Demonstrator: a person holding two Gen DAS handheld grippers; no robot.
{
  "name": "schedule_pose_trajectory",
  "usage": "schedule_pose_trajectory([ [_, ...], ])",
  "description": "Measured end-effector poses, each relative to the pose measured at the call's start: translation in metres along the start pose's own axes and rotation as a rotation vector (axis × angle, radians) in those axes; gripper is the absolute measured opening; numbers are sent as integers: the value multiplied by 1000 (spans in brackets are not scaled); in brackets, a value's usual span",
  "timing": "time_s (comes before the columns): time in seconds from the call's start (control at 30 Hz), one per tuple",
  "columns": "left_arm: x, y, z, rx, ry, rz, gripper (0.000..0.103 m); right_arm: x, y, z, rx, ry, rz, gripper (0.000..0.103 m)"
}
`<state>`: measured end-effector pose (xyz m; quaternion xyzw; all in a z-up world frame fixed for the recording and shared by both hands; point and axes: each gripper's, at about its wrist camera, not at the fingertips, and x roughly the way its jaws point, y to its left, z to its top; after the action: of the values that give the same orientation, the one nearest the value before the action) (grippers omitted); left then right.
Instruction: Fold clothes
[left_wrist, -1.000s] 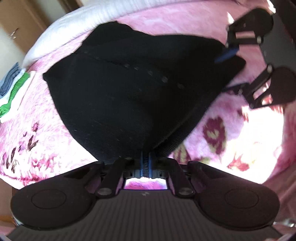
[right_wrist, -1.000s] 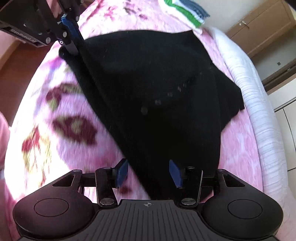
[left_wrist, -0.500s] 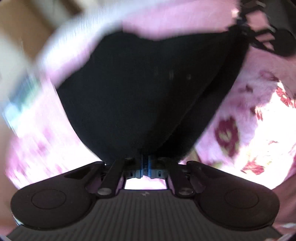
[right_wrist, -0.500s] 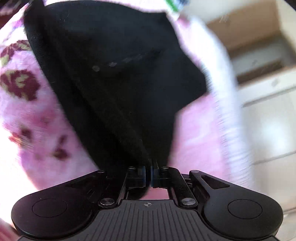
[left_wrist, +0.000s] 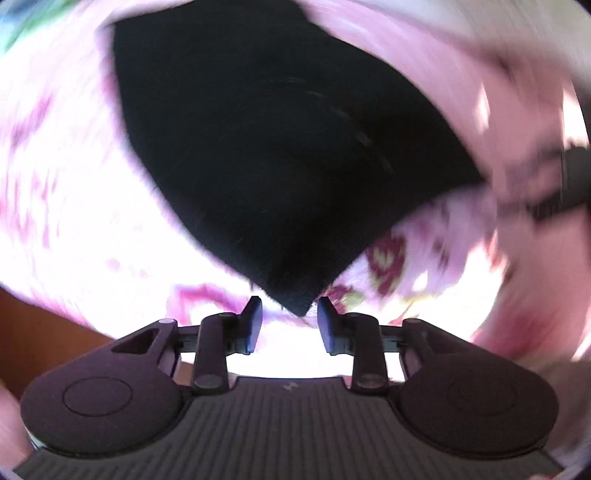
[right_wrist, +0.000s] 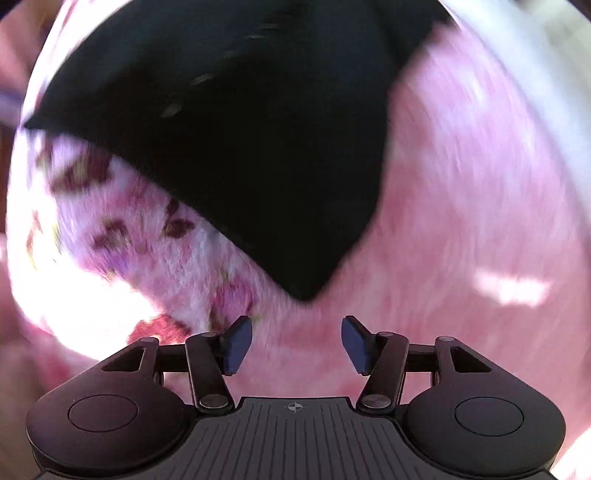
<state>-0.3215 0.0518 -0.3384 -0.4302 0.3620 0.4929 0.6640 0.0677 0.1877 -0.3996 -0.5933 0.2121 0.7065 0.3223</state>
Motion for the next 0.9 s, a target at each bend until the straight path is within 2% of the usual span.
schedule_pose_trajectory([
  [0.07,-1,29,1,-247,-8,-80,39,-6,-34,-9,207,-40,135,57],
  [0.1,-2,44,1,-371,-12,-120,39,-8,-43,-18,315,-75,185,57],
  [0.17,0,71,1,-611,-22,-200,39,0,-65,-9,537,-130,285,57],
  [0.2,9,77,-2,-701,-29,-231,39,4,-77,-9,632,-149,332,58],
  [0.27,26,80,-7,-814,-28,-266,39,15,-95,-4,803,-153,387,58],
  [0.33,40,74,-7,-839,-7,-270,39,33,-99,-3,899,-141,434,58],
  [0.43,44,64,-4,-828,-23,-256,54,45,-101,-3,986,-173,464,60],
  [0.5,44,59,-2,-841,-25,-250,55,52,-102,-4,1041,-195,484,61],
  [0.53,43,57,-1,-833,-24,-246,49,51,-101,-5,1054,-202,497,61],
  [0.57,42,54,0,-814,-20,-233,34,57,-103,-2,1043,-202,505,58],
  [0.6,41,53,0,-795,-18,-225,24,61,-104,0,1028,-199,509,49],
  [0.63,39,52,-2,-784,-21,-238,9,60,-104,1,1001,-188,505,34],
  [0.7,38,53,-7,-806,-30,-277,9,63,-109,-1,997,-181,553,29],
  [0.77,43,52,-8,-828,-16,-270,10,68,-114,-4,997,-179,597,29],
  [0.8,46,53,-8,-843,-14,-270,11,69,-113,-5,1003,-180,607,30],
  [0.87,50,58,-3,-854,-11,-279,19,69,-112,-10,1042,-188,619,39],
  [0.9,50,54,1,-836,-6,-282,18,67,-109,-6,1030,-181,603,39],
])
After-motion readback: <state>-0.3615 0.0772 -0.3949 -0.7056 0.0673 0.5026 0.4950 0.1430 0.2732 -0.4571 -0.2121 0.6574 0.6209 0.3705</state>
